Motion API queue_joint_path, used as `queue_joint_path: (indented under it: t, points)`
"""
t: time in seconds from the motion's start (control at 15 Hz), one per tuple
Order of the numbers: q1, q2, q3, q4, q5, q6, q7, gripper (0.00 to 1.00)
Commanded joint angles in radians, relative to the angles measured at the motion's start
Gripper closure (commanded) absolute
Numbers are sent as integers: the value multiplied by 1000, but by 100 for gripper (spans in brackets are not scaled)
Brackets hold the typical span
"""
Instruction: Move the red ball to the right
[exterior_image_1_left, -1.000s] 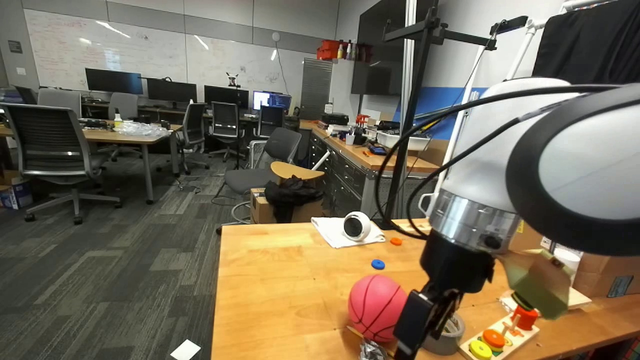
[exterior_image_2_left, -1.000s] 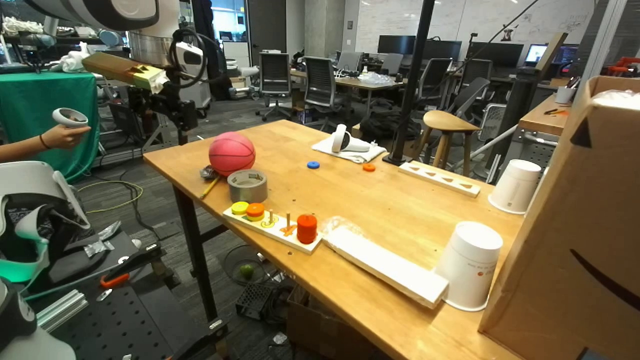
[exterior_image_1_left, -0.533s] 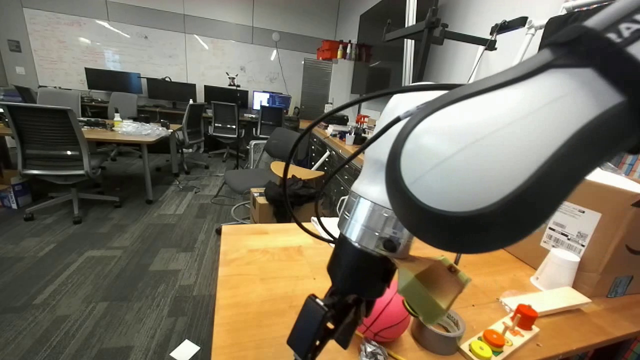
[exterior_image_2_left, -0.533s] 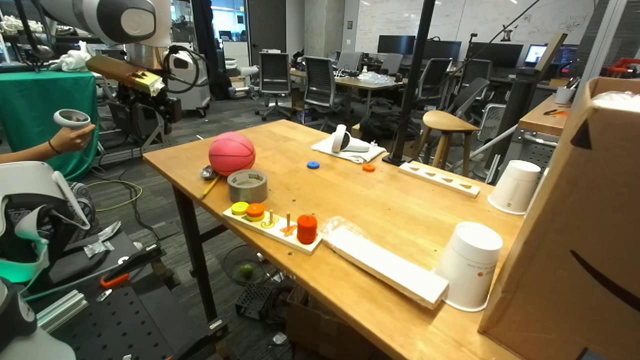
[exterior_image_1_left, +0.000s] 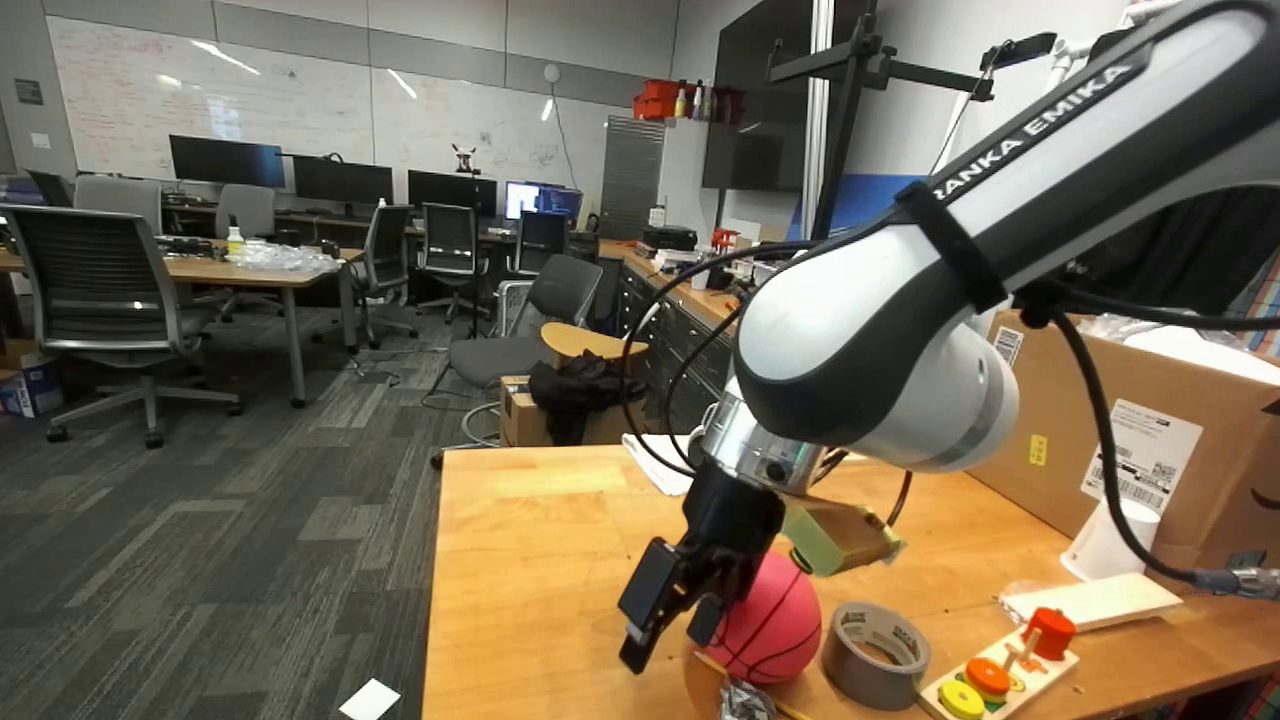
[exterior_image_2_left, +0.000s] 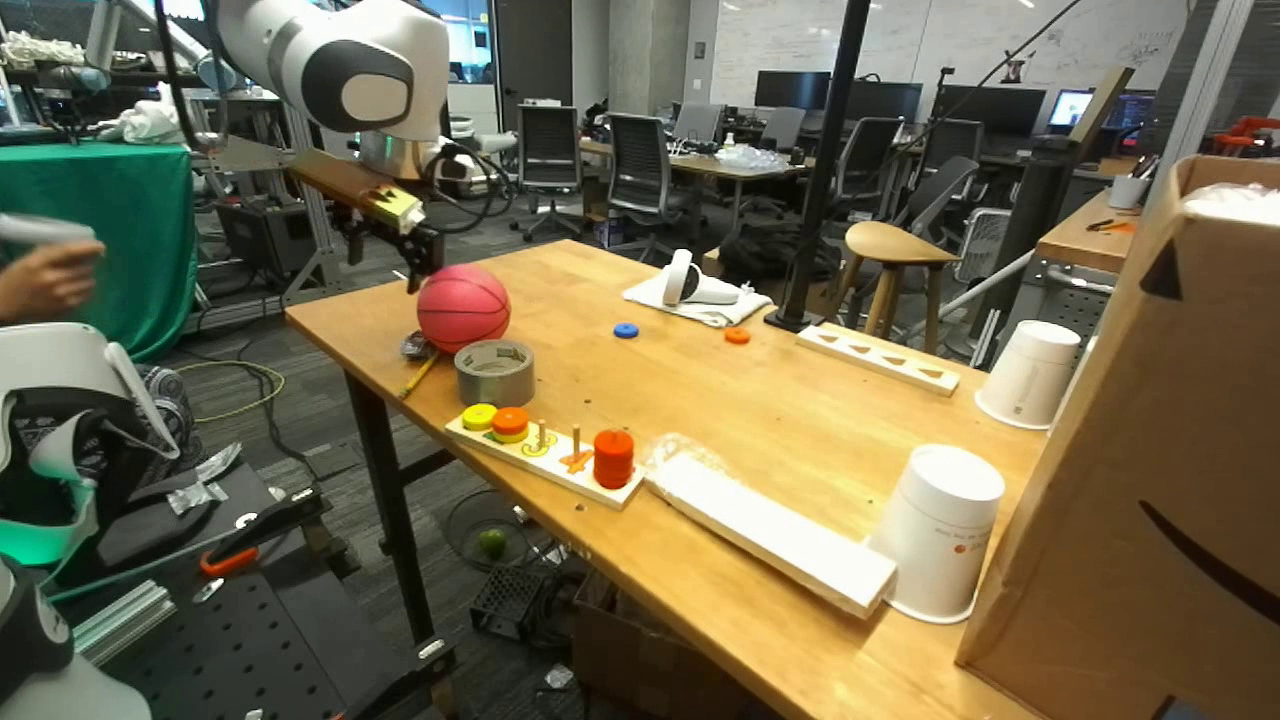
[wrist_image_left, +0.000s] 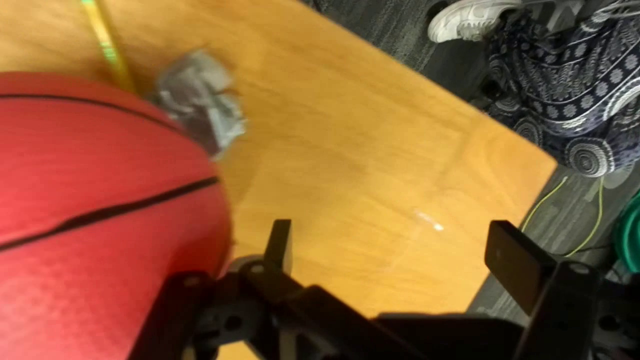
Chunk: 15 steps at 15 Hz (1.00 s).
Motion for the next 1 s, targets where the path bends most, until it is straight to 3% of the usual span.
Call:
queue_joint_path:
  t: [0.0,0.2,0.4,0.6,0.93]
  points:
    - [-84,-122,-66,-14,-193,-59,-34,0]
    - [-110,-260,-100,-25,-391,-170,-19,0]
    - [-111,-441,-115,-110,-509,-230,-65,0]
    - [-66,-546,-114,-279,-533,-64,-104,0]
    - [114,-522,-139,-461,-362,195,-148,0]
